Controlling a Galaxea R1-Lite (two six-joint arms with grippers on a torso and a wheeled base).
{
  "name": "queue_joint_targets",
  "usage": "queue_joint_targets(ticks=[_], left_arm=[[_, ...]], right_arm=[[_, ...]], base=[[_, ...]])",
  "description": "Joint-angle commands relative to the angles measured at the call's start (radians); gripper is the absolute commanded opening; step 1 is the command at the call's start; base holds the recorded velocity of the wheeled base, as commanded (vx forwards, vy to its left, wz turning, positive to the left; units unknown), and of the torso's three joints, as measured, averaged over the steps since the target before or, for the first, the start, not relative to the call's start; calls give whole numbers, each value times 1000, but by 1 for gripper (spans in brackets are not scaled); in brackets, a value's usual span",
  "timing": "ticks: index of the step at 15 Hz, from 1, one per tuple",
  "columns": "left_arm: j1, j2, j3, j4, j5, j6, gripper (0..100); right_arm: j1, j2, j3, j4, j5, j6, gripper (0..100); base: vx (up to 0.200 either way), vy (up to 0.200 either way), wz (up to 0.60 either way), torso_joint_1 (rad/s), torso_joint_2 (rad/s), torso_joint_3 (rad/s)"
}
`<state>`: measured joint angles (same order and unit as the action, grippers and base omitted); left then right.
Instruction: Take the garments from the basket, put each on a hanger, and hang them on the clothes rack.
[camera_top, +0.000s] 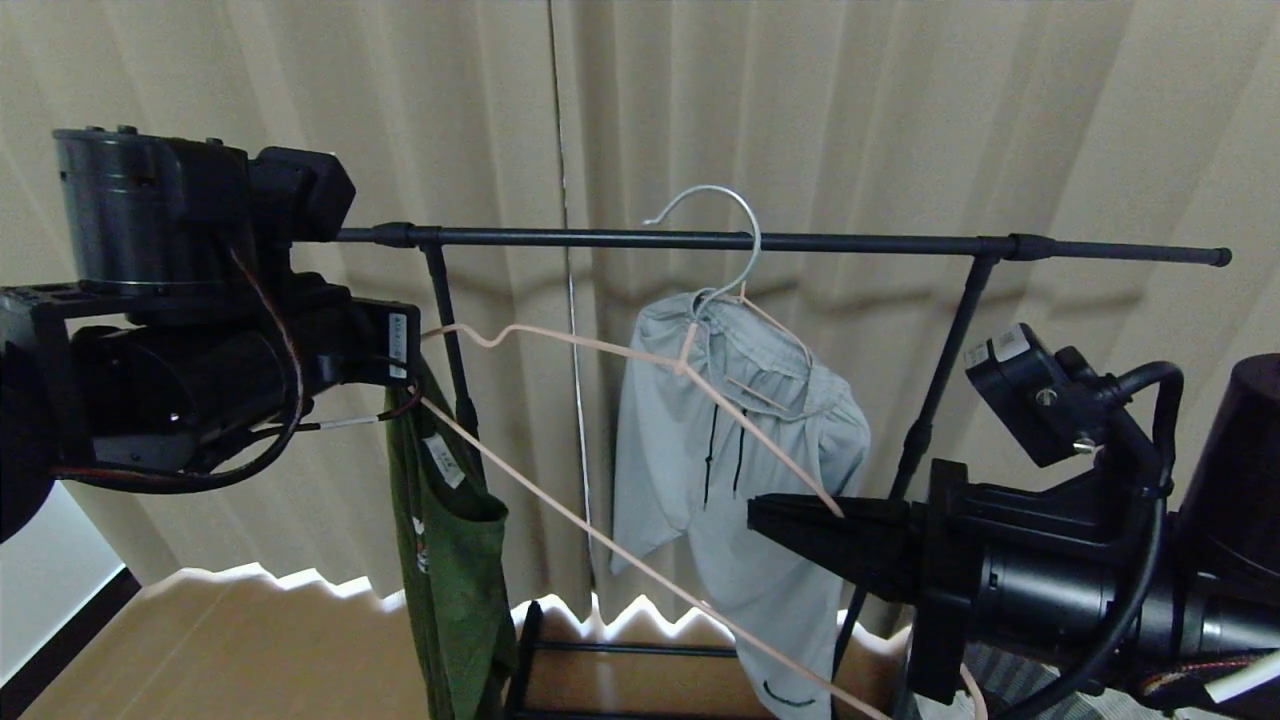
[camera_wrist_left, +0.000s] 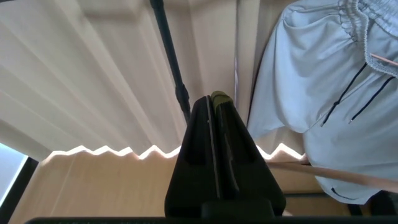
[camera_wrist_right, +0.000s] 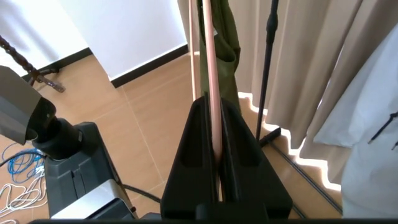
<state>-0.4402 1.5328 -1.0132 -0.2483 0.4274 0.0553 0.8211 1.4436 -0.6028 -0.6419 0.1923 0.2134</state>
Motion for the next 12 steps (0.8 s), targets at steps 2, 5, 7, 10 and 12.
queue_joint_targets(ticks=[2, 5, 7, 10, 12], left_arm=[[0, -13, 12, 0, 1, 3, 0], [0, -25, 28, 0, 1, 14, 0], [0, -29, 28, 0, 1, 15, 0], [-9, -36, 30, 0, 14, 15, 0], [-26, -40, 30, 1, 17, 15, 0]], right_arm=[[-2, 54, -14, -42, -4, -2, 0], [-5, 75, -25, -55, -4, -2, 0], [-13, 77, -26, -55, -4, -2, 0], [-26, 89, -26, -55, -5, -2, 0], [-34, 112, -34, -56, -5, -2, 0]], base=[[0, 0, 0, 0, 0, 0], [0, 0, 0, 0, 0, 0], [0, 0, 0, 0, 0, 0], [0, 0, 0, 0, 0, 0], [0, 0, 0, 0, 0, 0]])
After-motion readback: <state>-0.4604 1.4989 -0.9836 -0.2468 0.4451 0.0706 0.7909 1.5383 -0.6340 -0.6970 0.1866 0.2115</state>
